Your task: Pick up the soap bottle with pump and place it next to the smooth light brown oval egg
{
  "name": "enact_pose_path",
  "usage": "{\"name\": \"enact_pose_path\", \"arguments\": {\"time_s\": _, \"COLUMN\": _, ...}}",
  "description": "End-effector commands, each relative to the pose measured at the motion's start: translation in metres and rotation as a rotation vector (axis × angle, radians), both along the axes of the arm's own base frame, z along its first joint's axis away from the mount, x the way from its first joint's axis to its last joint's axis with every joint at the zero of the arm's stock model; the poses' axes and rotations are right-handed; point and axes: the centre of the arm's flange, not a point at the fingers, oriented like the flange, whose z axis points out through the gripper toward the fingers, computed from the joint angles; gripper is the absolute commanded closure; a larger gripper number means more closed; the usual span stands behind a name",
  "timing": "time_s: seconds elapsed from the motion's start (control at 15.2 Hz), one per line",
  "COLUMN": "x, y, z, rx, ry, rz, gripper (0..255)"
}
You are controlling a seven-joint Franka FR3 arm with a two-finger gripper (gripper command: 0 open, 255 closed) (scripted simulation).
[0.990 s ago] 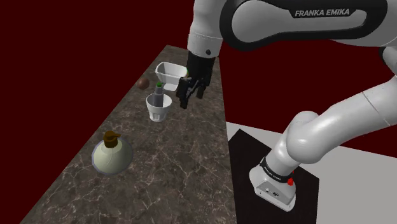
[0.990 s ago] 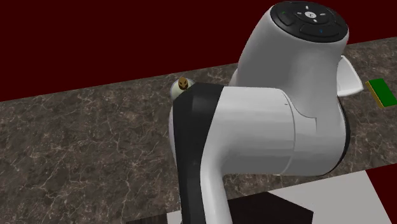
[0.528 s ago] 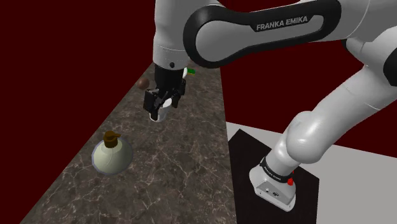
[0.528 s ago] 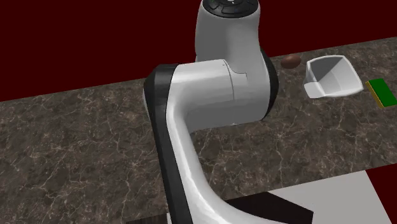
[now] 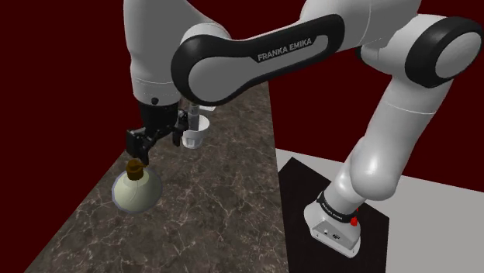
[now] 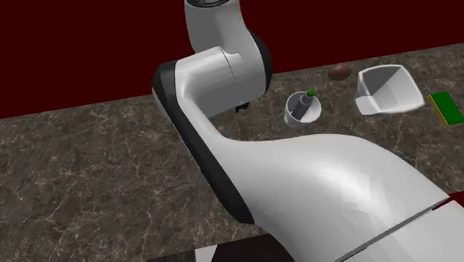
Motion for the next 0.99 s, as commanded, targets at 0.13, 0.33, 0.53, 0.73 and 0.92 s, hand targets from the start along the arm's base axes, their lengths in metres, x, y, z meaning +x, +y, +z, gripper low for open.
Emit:
{"name": "enact_pose_path", "arguments": {"time_s": 0.13, "x": 0.023, "y": 0.043, "z": -0.018, "rx": -0.011, "ry": -0.012, "rz": -0.004, "gripper": 0}}
{"name": "enact_pose_path", "arguments": {"time_s": 0.33, "x": 0.030, "y": 0.055, "z": -0.029, "rx": -0.014, "ry": -0.016, "rz": -0.005, "gripper": 0}}
{"name": "enact_pose_path", "arguments": {"time_s": 0.53, "x": 0.030, "y": 0.055, "z": -0.045, "rx": -0.014, "ry": -0.016, "rz": -0.005, "gripper": 0}}
{"name": "enact_pose_path", "arguments": {"time_s": 0.73, "x": 0.031, "y": 0.055, "z": -0.064, "rx": -0.014, "ry": -0.016, "rz": -0.005, "gripper": 0}}
{"name": "enact_pose_path", "arguments": {"time_s": 0.92, "x": 0.031, "y": 0.055, "z": -0.064, "rx": -0.014, "ry": -0.016, "rz": -0.005, "gripper": 0}}
